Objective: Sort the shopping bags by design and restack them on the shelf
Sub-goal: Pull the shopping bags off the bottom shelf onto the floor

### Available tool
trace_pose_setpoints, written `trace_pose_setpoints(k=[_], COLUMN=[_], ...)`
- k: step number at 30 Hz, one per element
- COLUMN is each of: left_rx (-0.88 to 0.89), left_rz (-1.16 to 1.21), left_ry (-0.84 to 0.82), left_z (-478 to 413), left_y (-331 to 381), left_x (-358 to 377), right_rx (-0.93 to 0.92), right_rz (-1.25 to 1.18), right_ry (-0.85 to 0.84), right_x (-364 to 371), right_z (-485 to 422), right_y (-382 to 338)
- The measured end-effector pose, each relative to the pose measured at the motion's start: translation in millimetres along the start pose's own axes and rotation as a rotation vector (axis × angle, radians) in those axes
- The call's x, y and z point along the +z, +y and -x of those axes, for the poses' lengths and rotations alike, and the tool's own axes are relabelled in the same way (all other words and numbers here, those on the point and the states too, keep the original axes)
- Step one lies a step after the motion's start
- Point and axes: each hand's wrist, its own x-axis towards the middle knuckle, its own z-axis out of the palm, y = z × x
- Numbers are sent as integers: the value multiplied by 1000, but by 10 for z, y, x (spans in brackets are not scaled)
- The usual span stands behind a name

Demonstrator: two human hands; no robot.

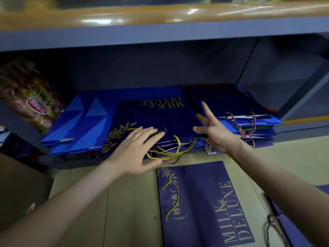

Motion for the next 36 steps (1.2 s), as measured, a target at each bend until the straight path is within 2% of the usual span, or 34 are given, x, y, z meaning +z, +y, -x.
trace_pose_setpoints(k=[2, 5, 7, 10, 12, 14, 15, 17, 19, 21, 23, 25, 26, 29, 32, 36], left_rx=[-165, -312, -238, -28, 103, 238, 280, 344, 434, 516, 566, 600, 608, 610, 646, 671], left_rz=[80, -140, -204, -147, -154, -154, -141, -108, -81, -54, -56, -97, -113, -125, -82, 46], left_ry=[30, -12, -5, 167, 242, 267, 270, 289, 313, 307, 270, 148, 71, -110, -173, -411], left_z=[-111, -350, -420, -382, -300, -232, -217, -220, -246, -293, -369, -493, -565, -776, -942, -1160], left_y=[143, 315, 370, 316, 279, 232, 201, 149, 159, 238, 346, 464, 538, 911, 1487, 2233], left_x=[-39, -14, 8, 59, 40, 14, 9, 8, 8, 10, 33, 68, 83, 126, 182, 299], right_rx=[-37, -80, -99, -77, -75, -100, -159, -434, -676, -866, -960, -922, -881, -728, -524, -250], right_rz=[-29, -38, 35, 242, 529, 1006, 1259, 1677, 1829, 1831, 1870, 1928, 1958, 2038, 2032, 1969], right_ry=[-10, -50, -105, -179, -273, -263, -190, 60, 288, 341, 217, 98, 91, 261, 437, 504], right_x=[-22, -48, -81, -290, -486, -629, -670, -711, -691, -783, -949, -1132, -1226, -1522, -1747, -1899], right_z=[44, 127, 215, 365, 487, 581, 611, 644, 736, 796, 892, 1052, 1145, 1481, 1856, 2411], right_y=[21, 23, -27, -220, -350, -388, -344, -228, -188, -122, 7, 166, 250, 435, 602, 943])
